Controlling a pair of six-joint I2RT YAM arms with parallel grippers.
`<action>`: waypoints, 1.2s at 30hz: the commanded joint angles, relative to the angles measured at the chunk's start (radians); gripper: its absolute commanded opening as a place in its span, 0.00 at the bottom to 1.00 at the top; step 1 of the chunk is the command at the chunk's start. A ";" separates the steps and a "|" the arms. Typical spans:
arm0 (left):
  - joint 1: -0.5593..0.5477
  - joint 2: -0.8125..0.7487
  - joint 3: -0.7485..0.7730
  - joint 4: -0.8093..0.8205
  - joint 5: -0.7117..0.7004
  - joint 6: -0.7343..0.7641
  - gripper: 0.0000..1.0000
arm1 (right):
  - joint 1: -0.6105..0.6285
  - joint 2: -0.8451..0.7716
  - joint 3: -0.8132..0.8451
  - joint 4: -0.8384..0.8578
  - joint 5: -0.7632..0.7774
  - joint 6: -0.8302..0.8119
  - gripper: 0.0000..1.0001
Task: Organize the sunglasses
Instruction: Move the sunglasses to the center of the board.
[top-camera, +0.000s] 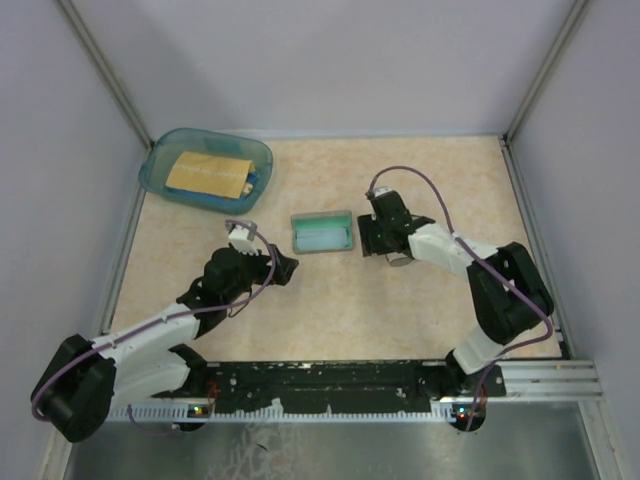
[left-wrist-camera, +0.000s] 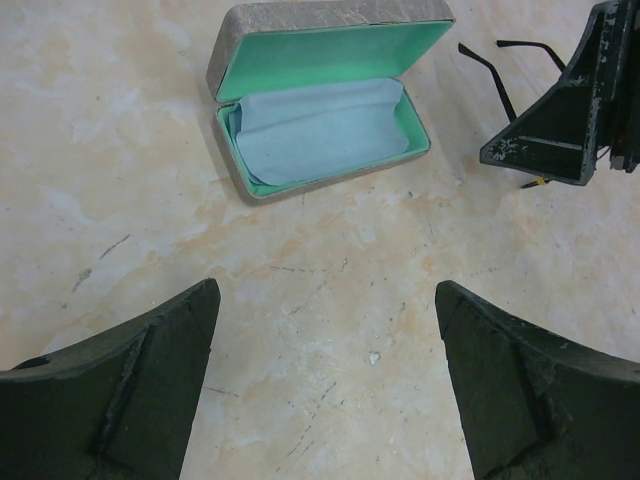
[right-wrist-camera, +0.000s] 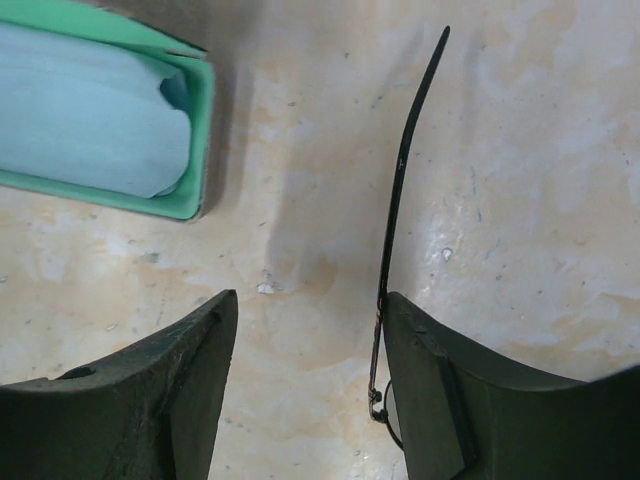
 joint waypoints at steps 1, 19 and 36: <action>-0.011 -0.024 0.027 0.007 -0.009 0.003 0.94 | 0.030 -0.075 -0.027 0.035 -0.023 0.005 0.60; -0.031 -0.072 0.022 -0.026 -0.034 0.001 0.94 | 0.073 -0.150 -0.114 0.011 -0.014 0.037 0.60; -0.073 -0.080 0.032 -0.039 -0.066 -0.002 0.94 | 0.087 -0.278 -0.205 -0.080 -0.016 0.068 0.61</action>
